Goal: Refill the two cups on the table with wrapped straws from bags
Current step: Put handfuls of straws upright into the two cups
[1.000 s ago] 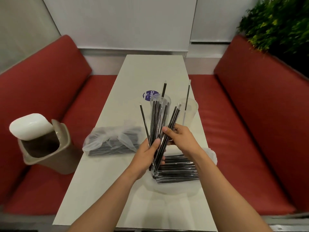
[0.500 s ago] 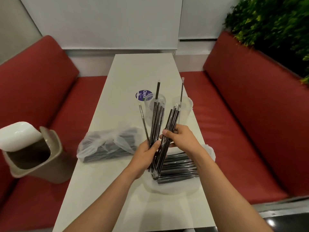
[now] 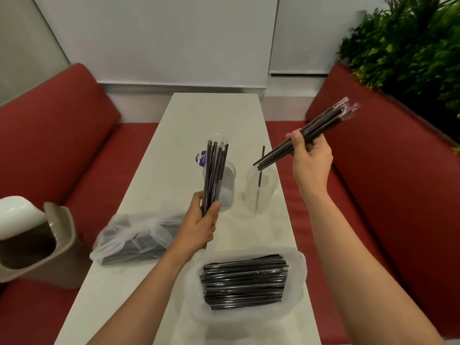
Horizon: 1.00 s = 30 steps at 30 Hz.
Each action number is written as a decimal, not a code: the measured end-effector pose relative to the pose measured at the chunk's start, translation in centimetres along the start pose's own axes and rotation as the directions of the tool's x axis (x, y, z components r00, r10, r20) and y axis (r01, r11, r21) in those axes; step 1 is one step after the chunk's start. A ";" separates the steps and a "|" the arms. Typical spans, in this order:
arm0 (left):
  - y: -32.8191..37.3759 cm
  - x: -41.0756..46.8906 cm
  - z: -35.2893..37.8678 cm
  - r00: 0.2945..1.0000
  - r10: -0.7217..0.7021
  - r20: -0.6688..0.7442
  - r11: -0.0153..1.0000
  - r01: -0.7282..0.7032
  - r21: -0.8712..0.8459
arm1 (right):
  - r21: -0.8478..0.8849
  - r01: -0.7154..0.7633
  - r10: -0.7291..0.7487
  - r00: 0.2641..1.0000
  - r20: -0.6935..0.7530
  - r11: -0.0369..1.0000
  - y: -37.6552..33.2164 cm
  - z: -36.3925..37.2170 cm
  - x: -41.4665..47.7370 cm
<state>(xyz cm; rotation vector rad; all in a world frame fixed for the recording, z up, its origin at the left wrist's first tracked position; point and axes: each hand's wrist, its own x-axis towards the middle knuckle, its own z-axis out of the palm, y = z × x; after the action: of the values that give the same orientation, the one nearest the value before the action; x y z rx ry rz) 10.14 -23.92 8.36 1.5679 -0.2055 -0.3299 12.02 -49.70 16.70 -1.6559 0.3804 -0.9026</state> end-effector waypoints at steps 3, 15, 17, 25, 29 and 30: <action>0.2 0.8 1.0 1.000 0.008 0.026 1.000 -0.008 0.013 | -0.147 -0.042 0.048 0.998 0.034 0.988 3.4 1.1 1.5; -1.8 2.3 3.0 0.998 -0.032 -0.061 0.999 0.031 -0.020 | -0.692 0.049 0.291 0.884 0.365 0.720 11.7 3.5 2.6; -1.9 2.3 3.1 0.997 -0.046 -0.065 0.999 0.044 -0.027 | -0.682 0.046 0.288 0.884 0.368 0.730 11.6 3.3 2.9; -2.2 2.2 3.5 0.995 -0.064 -0.072 0.998 0.064 -0.004 | -0.554 -0.108 0.341 0.878 0.337 0.826 11.2 2.4 3.8; -2.1 1.9 3.5 0.996 -0.065 -0.064 0.997 0.067 0.028 | -0.537 -0.153 0.337 0.904 0.263 0.829 10.9 1.5 3.1; -1.9 1.8 3.5 0.997 -0.063 -0.054 0.997 0.065 0.032 | -0.514 -0.156 0.306 0.926 0.220 0.843 10.8 1.2 2.7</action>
<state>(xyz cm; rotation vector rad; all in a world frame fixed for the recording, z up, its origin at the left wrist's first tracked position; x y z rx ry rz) 10.48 -27.76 6.29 1.6168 -0.1207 -0.3358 16.92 -53.84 7.55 -2.1184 0.6276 -0.3728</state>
